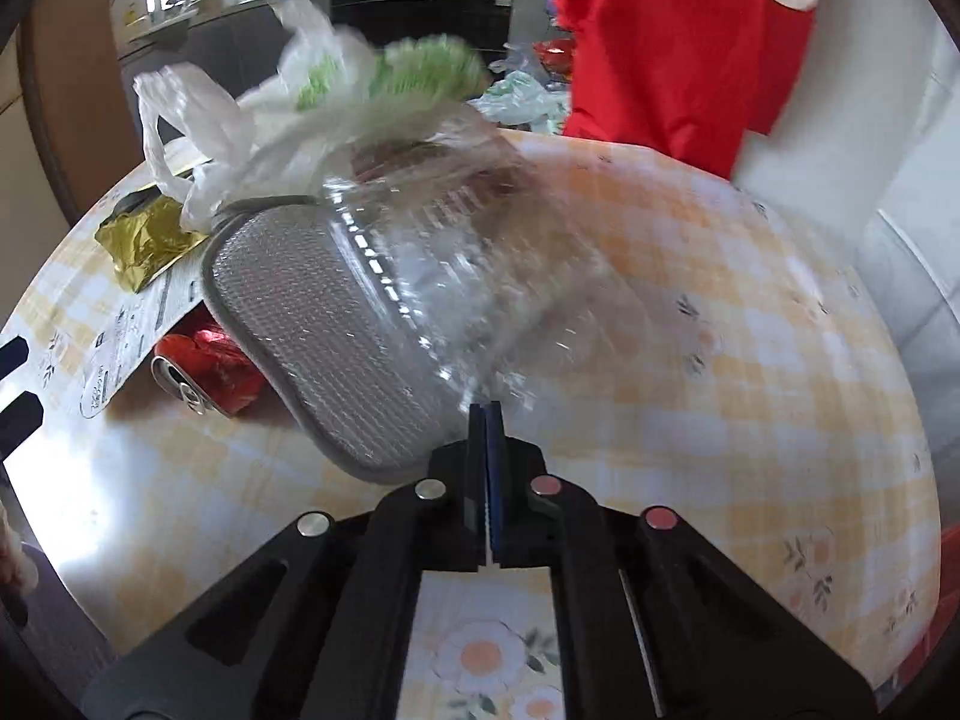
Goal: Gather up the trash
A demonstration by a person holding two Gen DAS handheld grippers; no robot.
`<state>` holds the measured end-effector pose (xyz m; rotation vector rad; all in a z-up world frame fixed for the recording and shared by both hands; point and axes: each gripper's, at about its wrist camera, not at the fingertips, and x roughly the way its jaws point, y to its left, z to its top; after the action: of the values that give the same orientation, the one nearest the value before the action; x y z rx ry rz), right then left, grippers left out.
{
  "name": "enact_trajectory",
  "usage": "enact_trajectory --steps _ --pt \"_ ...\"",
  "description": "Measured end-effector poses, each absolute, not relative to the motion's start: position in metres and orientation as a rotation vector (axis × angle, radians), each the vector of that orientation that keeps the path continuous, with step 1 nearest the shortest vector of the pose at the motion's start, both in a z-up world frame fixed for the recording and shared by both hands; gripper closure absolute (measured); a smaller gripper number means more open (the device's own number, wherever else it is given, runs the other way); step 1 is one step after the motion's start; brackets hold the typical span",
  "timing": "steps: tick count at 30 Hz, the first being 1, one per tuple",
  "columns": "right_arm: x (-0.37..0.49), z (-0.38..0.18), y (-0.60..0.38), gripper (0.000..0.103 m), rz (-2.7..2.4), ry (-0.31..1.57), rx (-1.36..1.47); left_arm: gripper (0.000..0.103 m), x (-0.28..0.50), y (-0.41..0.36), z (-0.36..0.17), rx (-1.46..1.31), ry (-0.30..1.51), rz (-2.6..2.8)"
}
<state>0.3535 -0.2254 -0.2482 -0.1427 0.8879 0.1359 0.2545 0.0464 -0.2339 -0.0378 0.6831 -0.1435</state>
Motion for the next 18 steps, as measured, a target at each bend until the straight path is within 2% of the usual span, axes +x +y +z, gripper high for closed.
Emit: enact_trajectory --steps 3,5,12,13,18 --pt "0.348 -0.248 -0.222 0.095 0.123 0.875 -0.244 0.006 0.255 0.043 -0.235 -0.041 0.688 -0.150" --pt "0.347 -0.250 -0.217 0.069 0.124 0.853 -0.336 0.006 0.255 0.042 -0.236 -0.050 0.693 -0.156" --pt "0.325 -0.293 -0.177 0.054 0.137 0.764 -0.885 0.006 0.254 0.038 -0.243 -0.061 0.713 -0.172" --pt "0.324 -0.299 -0.175 0.048 0.135 0.765 -0.924 0.006 0.254 0.038 -0.244 -0.062 0.716 -0.172" --pt "0.331 -0.308 -0.168 0.044 0.102 0.748 -0.982 0.006 0.256 0.039 -0.248 -0.076 0.728 -0.174"
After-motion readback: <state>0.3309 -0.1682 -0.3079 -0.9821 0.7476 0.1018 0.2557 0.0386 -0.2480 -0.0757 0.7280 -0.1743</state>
